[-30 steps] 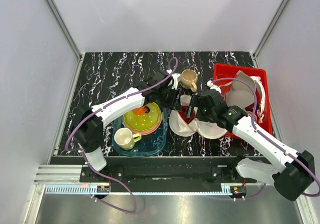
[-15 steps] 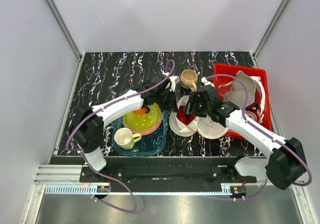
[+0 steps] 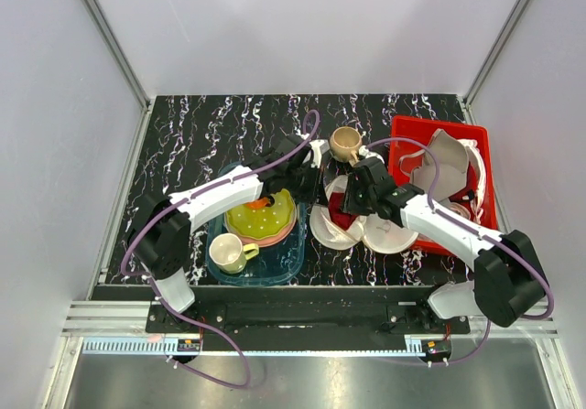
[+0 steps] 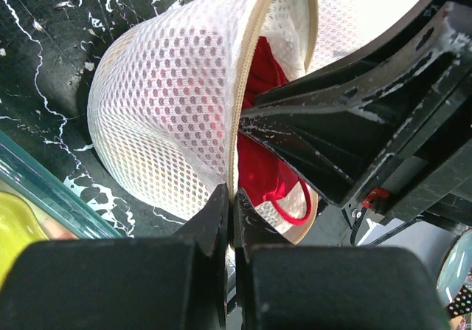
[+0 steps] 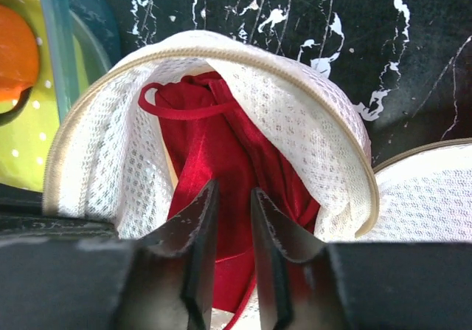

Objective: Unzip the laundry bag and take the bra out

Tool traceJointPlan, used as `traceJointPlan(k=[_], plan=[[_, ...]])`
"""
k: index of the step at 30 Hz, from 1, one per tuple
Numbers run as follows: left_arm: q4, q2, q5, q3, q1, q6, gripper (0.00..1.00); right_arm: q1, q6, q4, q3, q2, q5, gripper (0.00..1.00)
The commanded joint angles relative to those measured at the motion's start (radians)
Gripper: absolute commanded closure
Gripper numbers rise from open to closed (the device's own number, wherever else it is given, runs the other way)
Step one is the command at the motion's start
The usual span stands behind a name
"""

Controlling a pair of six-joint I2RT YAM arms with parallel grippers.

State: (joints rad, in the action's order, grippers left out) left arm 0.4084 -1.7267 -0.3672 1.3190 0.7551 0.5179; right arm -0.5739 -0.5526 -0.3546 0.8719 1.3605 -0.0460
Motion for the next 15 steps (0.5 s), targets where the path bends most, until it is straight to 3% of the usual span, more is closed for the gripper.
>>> traceJointPlan(k=[1, 2, 3, 15], plan=[[-0.056, 0.058, -0.019, -0.017, -0.005, 0.013, 1.00, 0.005, 0.013, 0.025, -0.022, -0.035, -0.052, 0.83], [-0.054, 0.061, -0.016, -0.020, -0.005, 0.013, 1.00, 0.005, 0.008, 0.023, -0.028, -0.046, -0.067, 0.98], [-0.054, 0.062, -0.016, -0.021, -0.007, 0.013, 1.00, 0.005, 0.005, 0.016, -0.028, -0.058, -0.072, 1.00], [-0.054, 0.072, -0.015, -0.037, -0.008, 0.017, 1.00, 0.005, -0.049, 0.022, -0.077, -0.328, -0.014, 1.00]])
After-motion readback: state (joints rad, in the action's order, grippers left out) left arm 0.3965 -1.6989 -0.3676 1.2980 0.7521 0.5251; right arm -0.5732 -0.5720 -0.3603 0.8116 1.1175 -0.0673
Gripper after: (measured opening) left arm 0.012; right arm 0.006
